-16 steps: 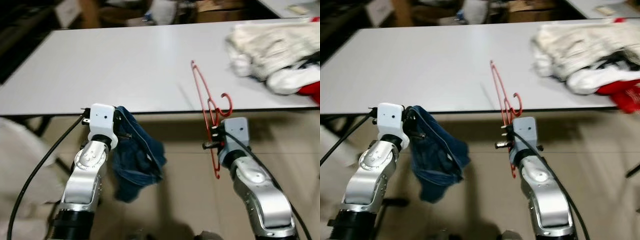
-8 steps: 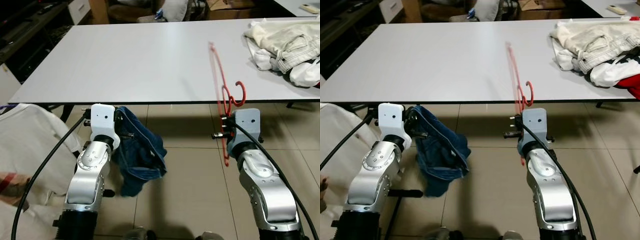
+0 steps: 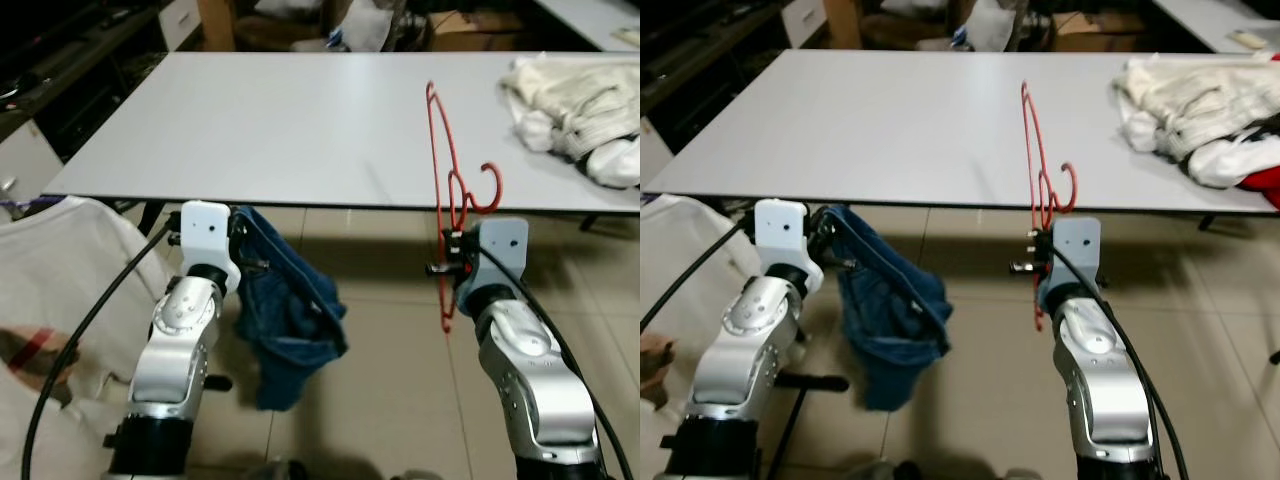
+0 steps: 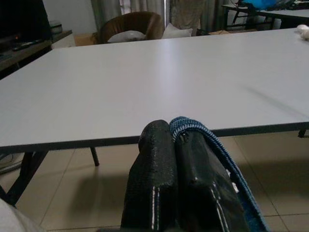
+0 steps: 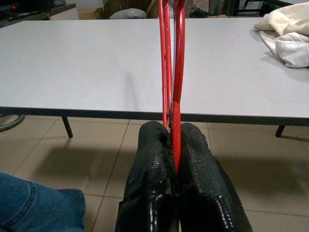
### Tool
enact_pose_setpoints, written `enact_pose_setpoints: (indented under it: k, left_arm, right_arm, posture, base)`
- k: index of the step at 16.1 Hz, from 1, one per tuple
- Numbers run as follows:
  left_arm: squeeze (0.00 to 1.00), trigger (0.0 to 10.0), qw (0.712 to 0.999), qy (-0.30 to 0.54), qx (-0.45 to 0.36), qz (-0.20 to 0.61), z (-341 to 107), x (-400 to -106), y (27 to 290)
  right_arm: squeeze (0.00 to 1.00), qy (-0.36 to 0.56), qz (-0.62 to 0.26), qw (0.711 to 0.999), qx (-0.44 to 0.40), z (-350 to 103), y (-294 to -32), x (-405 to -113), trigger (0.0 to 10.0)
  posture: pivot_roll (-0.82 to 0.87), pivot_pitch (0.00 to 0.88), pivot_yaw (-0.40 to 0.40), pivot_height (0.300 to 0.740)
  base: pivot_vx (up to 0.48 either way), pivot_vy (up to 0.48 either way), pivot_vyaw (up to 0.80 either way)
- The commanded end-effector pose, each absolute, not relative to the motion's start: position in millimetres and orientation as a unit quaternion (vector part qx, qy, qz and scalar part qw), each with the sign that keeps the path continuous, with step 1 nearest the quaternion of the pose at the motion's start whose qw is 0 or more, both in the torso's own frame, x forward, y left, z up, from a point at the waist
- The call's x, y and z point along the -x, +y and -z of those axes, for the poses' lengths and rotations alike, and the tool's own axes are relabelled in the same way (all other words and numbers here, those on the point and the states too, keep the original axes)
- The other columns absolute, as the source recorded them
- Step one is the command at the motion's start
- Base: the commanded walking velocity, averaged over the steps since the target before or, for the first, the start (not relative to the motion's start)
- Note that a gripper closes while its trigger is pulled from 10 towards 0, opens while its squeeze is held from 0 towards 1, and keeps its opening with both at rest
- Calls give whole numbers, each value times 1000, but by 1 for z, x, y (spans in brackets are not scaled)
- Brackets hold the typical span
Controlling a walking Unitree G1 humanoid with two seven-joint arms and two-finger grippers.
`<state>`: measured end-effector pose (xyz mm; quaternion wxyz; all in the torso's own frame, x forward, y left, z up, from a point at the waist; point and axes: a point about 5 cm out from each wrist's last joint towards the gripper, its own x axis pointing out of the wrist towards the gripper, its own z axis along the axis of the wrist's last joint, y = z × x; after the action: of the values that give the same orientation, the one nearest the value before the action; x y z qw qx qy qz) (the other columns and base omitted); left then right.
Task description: Hang hanger
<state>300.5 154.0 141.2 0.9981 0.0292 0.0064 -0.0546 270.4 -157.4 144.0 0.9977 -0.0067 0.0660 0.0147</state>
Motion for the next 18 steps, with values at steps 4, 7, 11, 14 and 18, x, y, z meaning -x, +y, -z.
enact_pose_setpoints:
  k: [4,7,11,14,18]
  left_arm:
    - [0,10000,998,-19,-27,55,-152,-297,151]
    - [0,10000,998,-22,-44,47,-153,-295,154]
    - [0,10000,998,-23,-45,47,-155,-295,155]
    - [0,10000,997,-26,-42,52,-158,-297,153]
    - [0,10000,997,-26,-38,59,-158,-299,150]
  right_arm:
    - [0,63,-31,997,28,-144,-158,-270,10000]
    - [0,59,-49,996,37,-146,-153,-272,10000]
    - [0,60,-69,995,50,-146,-147,-270,10000]
    - [0,57,-44,997,36,-146,-154,-272,10000]
    - [0,48,-47,997,23,-149,-153,-271,10000]
  posture:
    - [-143,41,52,740]
    - [-135,46,40,740]
    - [-140,48,44,740]
    - [-139,47,50,740]
    - [-140,47,55,740]
  base:
    - [322,0,0]
    - [334,0,0]
    - [336,0,200]
    - [336,0,267]
    - [335,0,0]
